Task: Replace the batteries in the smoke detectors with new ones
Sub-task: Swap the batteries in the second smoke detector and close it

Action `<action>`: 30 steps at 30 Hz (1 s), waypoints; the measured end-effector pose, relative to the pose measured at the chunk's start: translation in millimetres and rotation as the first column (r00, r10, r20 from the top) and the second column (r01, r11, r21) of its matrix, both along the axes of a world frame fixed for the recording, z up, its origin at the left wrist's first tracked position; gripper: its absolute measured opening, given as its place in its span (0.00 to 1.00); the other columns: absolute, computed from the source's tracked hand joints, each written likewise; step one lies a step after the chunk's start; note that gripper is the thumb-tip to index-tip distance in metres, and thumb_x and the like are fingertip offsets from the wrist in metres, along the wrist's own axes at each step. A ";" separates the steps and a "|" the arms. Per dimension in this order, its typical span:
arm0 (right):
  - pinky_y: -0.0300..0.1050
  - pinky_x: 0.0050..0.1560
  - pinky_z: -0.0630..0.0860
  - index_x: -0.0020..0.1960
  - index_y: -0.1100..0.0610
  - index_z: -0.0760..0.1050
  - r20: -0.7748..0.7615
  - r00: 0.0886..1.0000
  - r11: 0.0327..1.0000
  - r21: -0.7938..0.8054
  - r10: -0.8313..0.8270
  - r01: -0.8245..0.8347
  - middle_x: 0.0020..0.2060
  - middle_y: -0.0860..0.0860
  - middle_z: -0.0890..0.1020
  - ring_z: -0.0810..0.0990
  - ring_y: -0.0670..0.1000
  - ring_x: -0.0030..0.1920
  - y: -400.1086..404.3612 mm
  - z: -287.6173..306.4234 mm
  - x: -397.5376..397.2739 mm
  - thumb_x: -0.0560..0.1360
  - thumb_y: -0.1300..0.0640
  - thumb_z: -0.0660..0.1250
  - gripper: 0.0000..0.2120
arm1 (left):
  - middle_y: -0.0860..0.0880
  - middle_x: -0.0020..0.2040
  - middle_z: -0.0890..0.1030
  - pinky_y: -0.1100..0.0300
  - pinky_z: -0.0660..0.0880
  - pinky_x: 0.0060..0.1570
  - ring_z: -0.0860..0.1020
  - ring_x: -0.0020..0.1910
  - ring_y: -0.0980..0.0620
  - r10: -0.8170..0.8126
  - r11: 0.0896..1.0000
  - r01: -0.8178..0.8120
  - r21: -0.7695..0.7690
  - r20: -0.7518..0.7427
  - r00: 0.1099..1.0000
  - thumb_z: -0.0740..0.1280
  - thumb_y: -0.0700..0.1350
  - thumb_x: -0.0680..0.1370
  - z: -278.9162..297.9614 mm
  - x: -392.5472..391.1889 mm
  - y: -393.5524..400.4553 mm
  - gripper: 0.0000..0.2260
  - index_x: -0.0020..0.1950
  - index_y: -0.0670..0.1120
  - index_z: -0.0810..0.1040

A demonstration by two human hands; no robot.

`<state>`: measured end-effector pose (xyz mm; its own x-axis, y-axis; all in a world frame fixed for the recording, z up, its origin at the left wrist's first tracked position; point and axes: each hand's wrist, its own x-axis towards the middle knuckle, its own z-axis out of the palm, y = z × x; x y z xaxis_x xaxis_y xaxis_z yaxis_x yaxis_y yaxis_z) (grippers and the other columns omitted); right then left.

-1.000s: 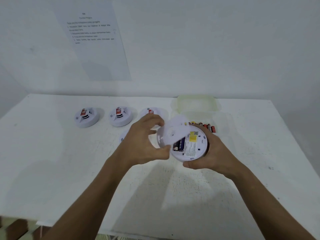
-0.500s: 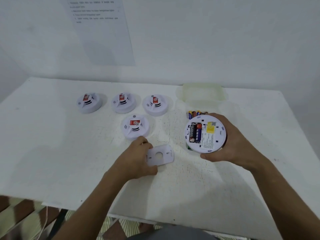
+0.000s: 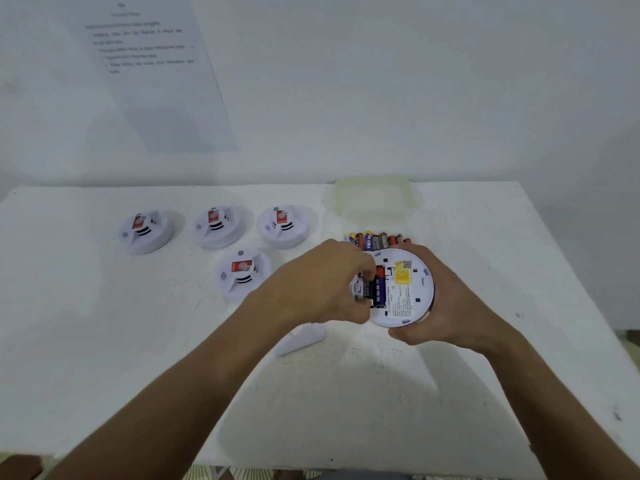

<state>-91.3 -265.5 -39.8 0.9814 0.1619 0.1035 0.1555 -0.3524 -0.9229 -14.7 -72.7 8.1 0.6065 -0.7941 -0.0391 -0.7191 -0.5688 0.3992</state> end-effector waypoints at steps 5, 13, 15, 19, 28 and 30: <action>0.30 0.53 0.75 0.66 0.46 0.66 0.002 0.998 0.998 -0.008 -0.066 0.066 0.58 0.37 0.78 0.78 0.42 0.59 -17.0 -4.4 -6.8 0.54 0.50 0.77 0.43 | 0.50 0.42 0.79 0.52 0.77 0.42 0.76 0.40 0.51 -0.079 0.996 0.076 0.049 0.045 0.996 0.74 0.51 0.67 -0.3 2.1 -26.1 0.14 0.48 0.46 0.80; 0.29 0.52 0.74 0.69 0.52 0.66 0.012 0.997 0.995 -0.072 -0.071 0.071 0.57 0.34 0.77 0.78 0.41 0.58 -45.0 -1.1 -7.3 0.54 0.49 0.78 0.45 | 0.48 0.47 0.79 0.53 0.76 0.43 0.75 0.43 0.49 -0.208 0.967 0.181 0.179 0.147 0.967 0.70 0.52 0.72 0.7 6.2 -56.1 0.19 0.59 0.45 0.74; 0.28 0.52 0.74 0.68 0.49 0.66 -0.010 0.998 0.995 -0.076 -0.060 0.059 0.56 0.33 0.77 0.78 0.40 0.58 -46.4 -1.9 -8.5 0.55 0.49 0.78 0.44 | 0.48 0.46 0.79 0.53 0.77 0.41 0.75 0.42 0.49 -0.242 0.957 0.207 0.202 0.166 0.956 0.69 0.52 0.72 -0.6 5.5 -57.3 0.19 0.59 0.44 0.73; 0.29 0.53 0.75 0.68 0.50 0.66 -0.017 0.997 0.996 -0.046 -0.075 0.075 0.57 0.37 0.78 0.78 0.41 0.58 -49.3 -3.9 -9.1 0.55 0.49 0.78 0.44 | 0.46 0.46 0.79 0.52 0.76 0.38 0.76 0.40 0.47 -0.279 0.957 0.250 0.146 0.232 0.932 0.67 0.50 0.74 -7.1 5.2 -53.3 0.19 0.61 0.42 0.72; 0.33 0.49 0.77 0.67 0.55 0.70 0.047 0.983 0.984 -0.012 -0.177 0.178 0.54 0.41 0.80 0.80 0.45 0.55 -64.9 3.7 -4.4 0.55 0.55 0.80 0.42 | 0.43 0.50 0.80 0.52 0.77 0.32 0.78 0.40 0.46 -0.253 0.938 0.313 -0.152 0.319 0.913 0.58 0.50 0.78 -17.9 12.3 -54.9 0.17 0.59 0.46 0.80; 0.35 0.50 0.78 0.67 0.55 0.70 0.045 0.982 0.982 -0.019 -0.185 0.186 0.55 0.43 0.80 0.80 0.47 0.56 -67.0 3.8 -2.8 0.56 0.58 0.81 0.42 | 0.46 0.54 0.78 0.54 0.77 0.41 0.77 0.47 0.49 -0.188 0.955 0.221 -0.199 0.171 0.967 0.64 0.55 0.78 -13.9 13.9 -54.6 0.16 0.60 0.49 0.81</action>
<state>-94.1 -332.5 -36.0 0.9893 -0.0194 0.1447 0.1249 -0.4003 -0.9079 -0.8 -127.4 -5.9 0.4163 -0.8813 0.2237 -0.8711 -0.3161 0.3758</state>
